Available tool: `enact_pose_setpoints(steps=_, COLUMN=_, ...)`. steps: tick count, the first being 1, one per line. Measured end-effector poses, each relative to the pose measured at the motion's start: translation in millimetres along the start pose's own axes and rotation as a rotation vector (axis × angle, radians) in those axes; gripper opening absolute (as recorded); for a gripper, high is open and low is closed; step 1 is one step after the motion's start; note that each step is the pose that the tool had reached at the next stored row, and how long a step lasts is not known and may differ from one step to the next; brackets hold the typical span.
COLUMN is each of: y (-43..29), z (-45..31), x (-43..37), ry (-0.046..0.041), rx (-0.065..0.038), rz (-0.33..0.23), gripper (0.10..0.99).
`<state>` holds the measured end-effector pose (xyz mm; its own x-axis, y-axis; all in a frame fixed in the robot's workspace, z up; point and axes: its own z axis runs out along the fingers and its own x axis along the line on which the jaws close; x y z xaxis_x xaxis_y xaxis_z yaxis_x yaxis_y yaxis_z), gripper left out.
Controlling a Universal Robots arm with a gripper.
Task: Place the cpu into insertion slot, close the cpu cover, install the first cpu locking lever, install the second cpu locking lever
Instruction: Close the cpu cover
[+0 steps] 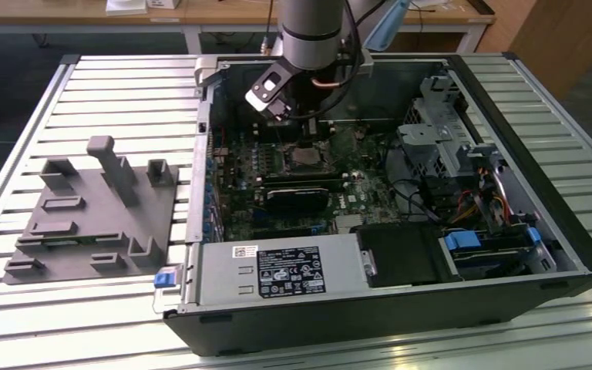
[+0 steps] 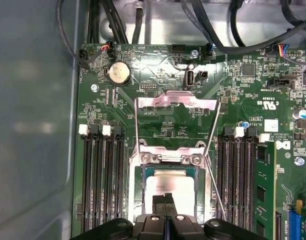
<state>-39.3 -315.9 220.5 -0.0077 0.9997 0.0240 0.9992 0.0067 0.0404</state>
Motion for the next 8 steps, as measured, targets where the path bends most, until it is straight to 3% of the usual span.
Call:
enact_pose_setpoints(steps=5, y=0.4, z=-5.4, x=0.1, ry=-0.0001, rx=0.001, rz=0.000, gripper=0.106)
enact_pose_setpoints(steps=8, y=0.7, z=-13.1, x=0.3, ry=0.0002, rx=0.001, rz=0.000, gripper=0.106)
